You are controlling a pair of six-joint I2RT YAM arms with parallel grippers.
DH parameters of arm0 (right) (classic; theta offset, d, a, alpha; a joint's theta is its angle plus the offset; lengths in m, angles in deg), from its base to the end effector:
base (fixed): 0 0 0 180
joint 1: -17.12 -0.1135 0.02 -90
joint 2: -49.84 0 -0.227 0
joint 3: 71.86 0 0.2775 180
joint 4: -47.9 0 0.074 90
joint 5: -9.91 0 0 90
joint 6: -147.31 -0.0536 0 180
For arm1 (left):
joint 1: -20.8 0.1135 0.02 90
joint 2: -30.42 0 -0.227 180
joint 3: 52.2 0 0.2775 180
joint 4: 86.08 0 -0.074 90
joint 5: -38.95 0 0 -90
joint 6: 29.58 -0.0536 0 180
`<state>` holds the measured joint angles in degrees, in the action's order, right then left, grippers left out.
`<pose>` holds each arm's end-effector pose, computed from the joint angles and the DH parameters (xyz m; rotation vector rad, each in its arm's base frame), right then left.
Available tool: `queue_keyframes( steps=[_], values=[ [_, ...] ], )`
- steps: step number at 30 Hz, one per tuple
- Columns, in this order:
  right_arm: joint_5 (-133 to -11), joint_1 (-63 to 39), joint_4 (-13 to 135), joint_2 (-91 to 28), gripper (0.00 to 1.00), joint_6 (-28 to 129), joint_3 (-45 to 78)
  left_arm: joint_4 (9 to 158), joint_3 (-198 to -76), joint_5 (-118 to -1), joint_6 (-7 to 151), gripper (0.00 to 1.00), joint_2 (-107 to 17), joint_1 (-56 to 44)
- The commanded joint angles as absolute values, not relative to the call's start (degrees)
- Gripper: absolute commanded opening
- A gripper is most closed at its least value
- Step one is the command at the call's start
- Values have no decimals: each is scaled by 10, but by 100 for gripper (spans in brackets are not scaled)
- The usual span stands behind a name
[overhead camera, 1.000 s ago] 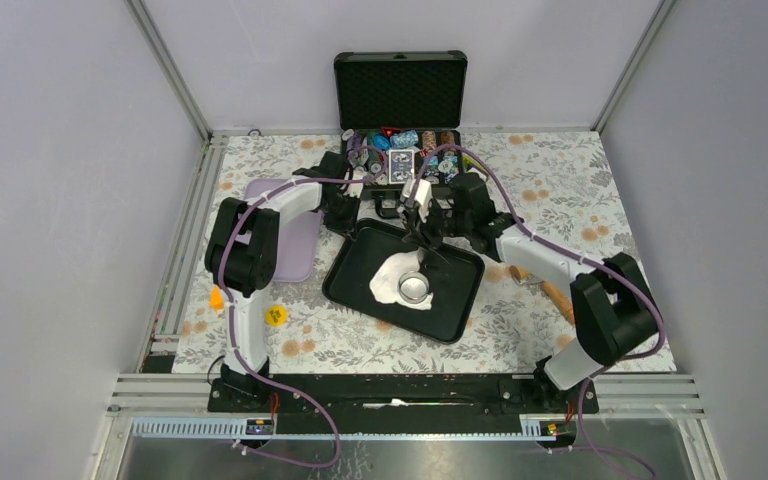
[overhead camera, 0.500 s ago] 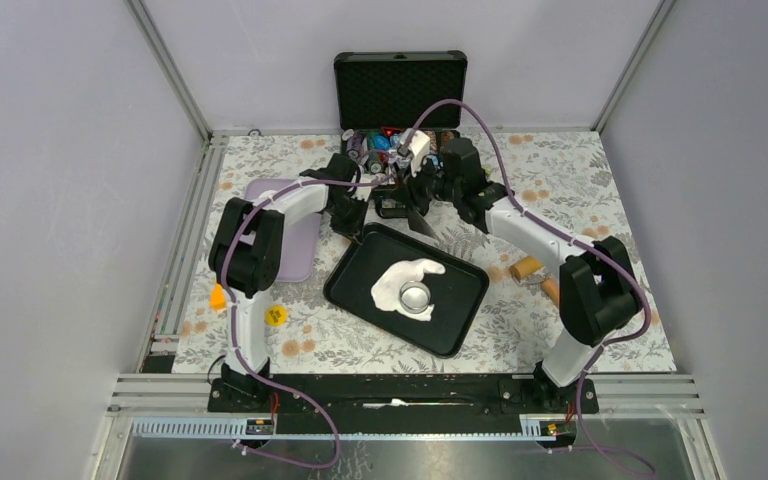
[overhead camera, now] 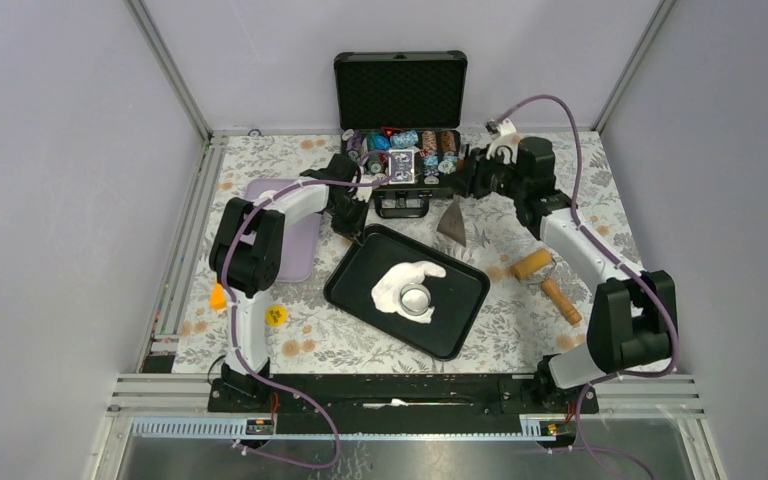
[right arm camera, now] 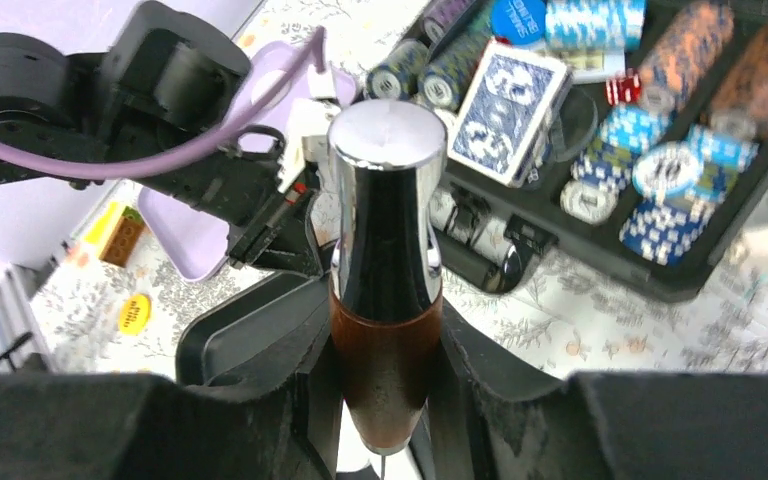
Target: Roll out the dumpling wrappers from the dough
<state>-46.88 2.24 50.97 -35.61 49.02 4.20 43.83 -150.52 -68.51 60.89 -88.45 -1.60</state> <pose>0.3711 0.1290 0.2689 -0.5261 1.7464 0.8042 0.3923 -0.1791 0.0968 0.6102 2.7601 -0.5209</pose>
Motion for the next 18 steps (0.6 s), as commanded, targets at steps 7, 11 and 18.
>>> queue_keyframes(
  steps=[7,11,18],
  values=[
    [-337,44,217,-467,0,227,-47,421,-1507,-690,595,0,-902,-10],
    [-348,44,188,-482,0,224,-63,422,-1507,-695,595,0,-902,-7],
    [-362,43,200,-511,0,262,-70,424,-1507,-698,597,0,-901,-5]
  ],
)
